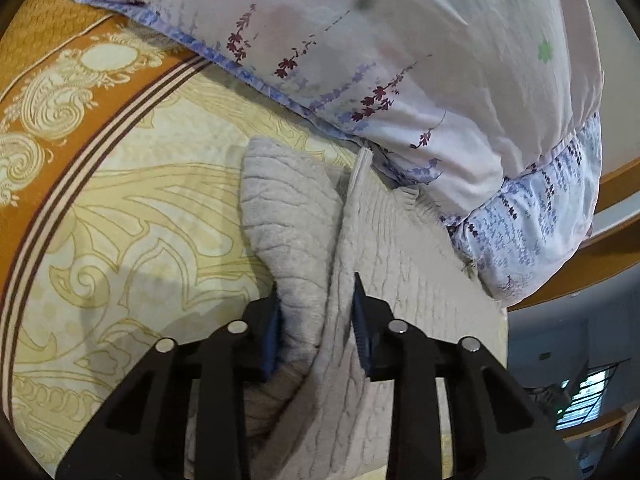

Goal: Fold small clothes

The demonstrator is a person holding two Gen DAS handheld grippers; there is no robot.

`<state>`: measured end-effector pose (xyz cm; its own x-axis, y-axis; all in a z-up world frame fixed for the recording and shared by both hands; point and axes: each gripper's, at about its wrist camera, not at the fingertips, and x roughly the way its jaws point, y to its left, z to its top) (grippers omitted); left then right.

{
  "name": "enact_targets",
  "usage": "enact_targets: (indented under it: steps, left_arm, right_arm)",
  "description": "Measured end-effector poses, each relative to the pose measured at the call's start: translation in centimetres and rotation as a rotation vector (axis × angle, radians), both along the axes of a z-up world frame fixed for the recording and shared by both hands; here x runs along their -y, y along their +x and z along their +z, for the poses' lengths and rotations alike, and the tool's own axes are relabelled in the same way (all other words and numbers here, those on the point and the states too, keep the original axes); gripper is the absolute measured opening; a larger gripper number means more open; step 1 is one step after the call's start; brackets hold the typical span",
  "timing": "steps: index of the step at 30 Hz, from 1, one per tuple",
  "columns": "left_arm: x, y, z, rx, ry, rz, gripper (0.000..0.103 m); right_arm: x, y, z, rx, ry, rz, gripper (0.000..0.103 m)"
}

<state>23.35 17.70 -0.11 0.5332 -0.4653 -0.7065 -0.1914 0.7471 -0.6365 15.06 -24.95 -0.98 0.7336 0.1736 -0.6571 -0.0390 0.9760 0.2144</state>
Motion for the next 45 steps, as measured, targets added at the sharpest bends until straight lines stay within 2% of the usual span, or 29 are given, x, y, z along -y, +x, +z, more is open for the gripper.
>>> enact_targets:
  steps: [5, 11, 17, 21, 25, 30, 31, 33, 35, 37, 39, 41, 43, 45]
  left_arm:
    - [0.2, -0.5, 1.1, 0.031, -0.043, 0.008, 0.022]
    - [2.7, -0.8, 4.7, 0.123, -0.1, -0.031, 0.02]
    - [7.4, 0.1, 7.8, 0.189, -0.193, -0.092, 0.019]
    - [13.2, 1.1, 9.1, 0.218, -0.243, -0.184, 0.019]
    - [19.7, 2.1, 8.1, 0.208, -0.28, -0.279, 0.019]
    - [26.6, 3.5, 3.3, 0.076, -0.271, -0.368, 0.02]
    - [27.6, 3.6, 2.2, 0.044, -0.271, -0.385, 0.023]
    - [28.1, 3.6, 2.0, 0.051, -0.288, -0.41, 0.029]
    - [27.9, 3.4, 2.8, 0.075, -0.332, -0.44, 0.053]
    - [26.7, 2.9, 4.1, 0.117, -0.392, -0.467, 0.065]
    - [24.9, 2.1, 5.9, 0.19, -0.341, -0.459, 0.071]
    - [23.1, 1.3, 6.8, 0.234, -0.234, -0.422, 0.075]
    - [21.0, 0.9, 6.9, 0.228, -0.077, -0.357, 0.075]
    - [19.8, 0.9, 6.2, 0.212, 0.016, -0.318, 0.075]
  right_arm:
    - [0.4, -0.3, 0.2, 0.007, 0.012, -0.003, 0.061]
    - [0.8, -0.6, 0.8, 0.028, 0.029, 0.006, 0.061]
    - [1.5, -1.2, 1.4, 0.06, 0.043, 0.007, 0.061]
    - [2.5, -1.4, 1.6, 0.079, 0.051, -0.004, 0.061]
    - [3.8, -1.6, 1.6, 0.083, 0.068, -0.026, 0.061]
    - [5.7, -1.7, 1.3, 0.067, 0.098, -0.061, 0.061]
    - [6.2, -1.8, 1.4, 0.067, 0.106, -0.068, 0.061]
    - [7.2, -1.9, 1.8, 0.071, 0.134, -0.078, 0.061]
    - [8.2, -1.8, 2.4, 0.077, 0.185, -0.073, 0.061]
    - [8.9, -1.4, 2.9, 0.076, 0.249, -0.048, 0.061]
    - [9.3, -0.7, 3.4, 0.058, 0.342, 0.002, 0.061]
    - [9.2, 0.2, 3.6, 0.022, 0.417, 0.056, 0.061]
    - [8.8, 1.8, 3.4, -0.045, 0.496, 0.105, 0.061]
    - [8.3, 3.1, 2.9, -0.113, 0.529, 0.106, 0.061]
